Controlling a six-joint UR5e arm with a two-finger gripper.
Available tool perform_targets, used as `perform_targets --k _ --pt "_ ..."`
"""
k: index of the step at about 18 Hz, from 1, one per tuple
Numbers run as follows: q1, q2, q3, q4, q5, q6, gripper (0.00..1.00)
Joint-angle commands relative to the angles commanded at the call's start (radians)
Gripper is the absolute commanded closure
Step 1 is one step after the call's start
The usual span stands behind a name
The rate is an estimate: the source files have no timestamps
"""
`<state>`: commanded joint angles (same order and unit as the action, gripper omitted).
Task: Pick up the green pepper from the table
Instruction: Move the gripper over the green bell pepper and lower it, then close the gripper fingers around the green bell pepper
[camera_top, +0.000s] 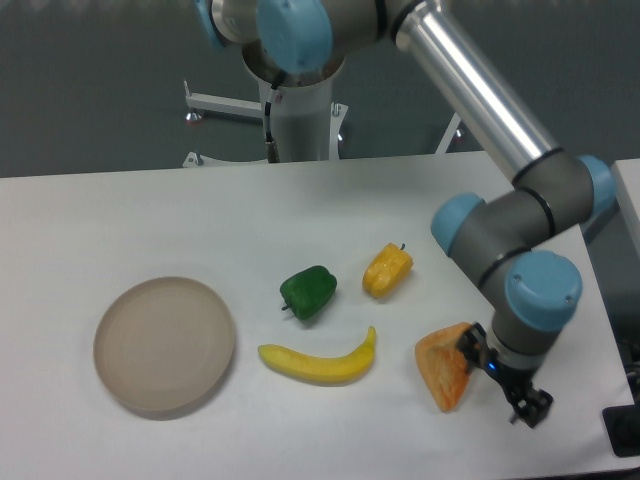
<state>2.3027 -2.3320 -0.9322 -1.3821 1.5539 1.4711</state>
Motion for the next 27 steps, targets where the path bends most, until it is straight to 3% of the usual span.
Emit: perform_targets --k 6,11,15,19,22,24,27 --pt "-0.097 0.17 -0.235 0.009 0.015 -0.032 0.0" --pt "-0.143 0.252 -0.368 0.009 0.038 -0.097 0.0" --pt "-0.154 0.26 -0.399 0.009 0.035 -0.13 0.0" --pt "-0.154 0.26 -0.427 0.012 0.003 -0.247 0.0" --pt "-0.134 0.261 -0.453 0.018 -0.083 -0.33 0.0" --pt "-0.121 0.279 -0.49 0.052 -0.107 -0.331 0.0" --pt "-0.121 0.286 -0.568 0.155 -0.107 -0.321 0.0"
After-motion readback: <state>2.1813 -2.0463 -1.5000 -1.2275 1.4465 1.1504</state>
